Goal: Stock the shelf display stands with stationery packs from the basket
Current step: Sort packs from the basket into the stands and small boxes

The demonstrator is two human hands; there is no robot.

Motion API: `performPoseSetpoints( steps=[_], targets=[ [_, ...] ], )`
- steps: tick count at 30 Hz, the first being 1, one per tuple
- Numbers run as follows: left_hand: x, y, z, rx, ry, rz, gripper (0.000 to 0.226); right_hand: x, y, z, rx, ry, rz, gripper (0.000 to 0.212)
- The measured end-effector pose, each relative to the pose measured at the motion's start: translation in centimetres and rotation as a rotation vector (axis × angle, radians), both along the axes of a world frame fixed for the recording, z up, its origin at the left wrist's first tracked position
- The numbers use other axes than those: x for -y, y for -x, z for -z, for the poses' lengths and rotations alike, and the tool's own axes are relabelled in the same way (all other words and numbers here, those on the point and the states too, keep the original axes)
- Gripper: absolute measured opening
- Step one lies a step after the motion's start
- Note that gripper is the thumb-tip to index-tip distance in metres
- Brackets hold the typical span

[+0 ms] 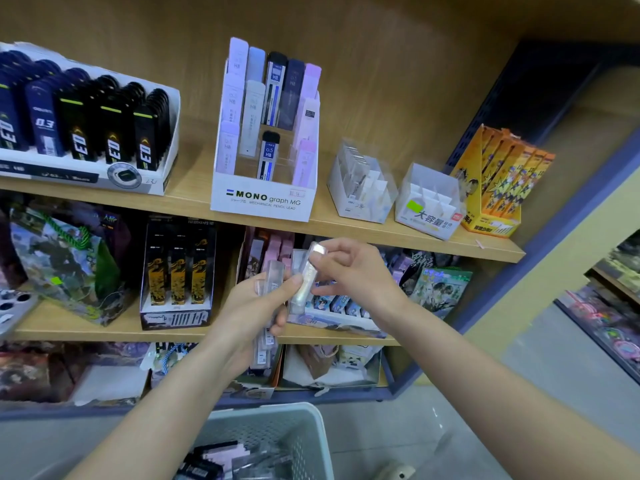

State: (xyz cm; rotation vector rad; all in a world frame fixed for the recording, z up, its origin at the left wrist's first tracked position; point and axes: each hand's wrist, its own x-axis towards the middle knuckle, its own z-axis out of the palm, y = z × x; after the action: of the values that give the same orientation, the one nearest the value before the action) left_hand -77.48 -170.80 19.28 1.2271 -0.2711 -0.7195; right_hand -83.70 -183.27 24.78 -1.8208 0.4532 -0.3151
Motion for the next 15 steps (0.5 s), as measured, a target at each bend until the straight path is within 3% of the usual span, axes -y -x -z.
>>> performPoseSetpoints(
  steps=[6,9,11,15],
  targets=[
    [0.0,-0.4,-0.3,-0.009,0.027,-0.068,0.018,1.1,0.6,-2.7,0.114,0.048,0.067,0.007],
    [0.1,-0.5,-0.2,0.015,0.010,-0.101,0.017,2.6,0.3,-4.9,0.283,0.346,0.154,0.005],
    [0.2,-0.4,-0.1,0.034,-0.006,-0.109,0.015,3.5,-0.1,-6.2,0.374,0.581,0.186,0.016],
    [0.3,-0.5,0.1,0.052,-0.014,-0.132,0.011,5.1,-1.7,-7.5,0.458,0.773,0.234,0.021]
  ],
)
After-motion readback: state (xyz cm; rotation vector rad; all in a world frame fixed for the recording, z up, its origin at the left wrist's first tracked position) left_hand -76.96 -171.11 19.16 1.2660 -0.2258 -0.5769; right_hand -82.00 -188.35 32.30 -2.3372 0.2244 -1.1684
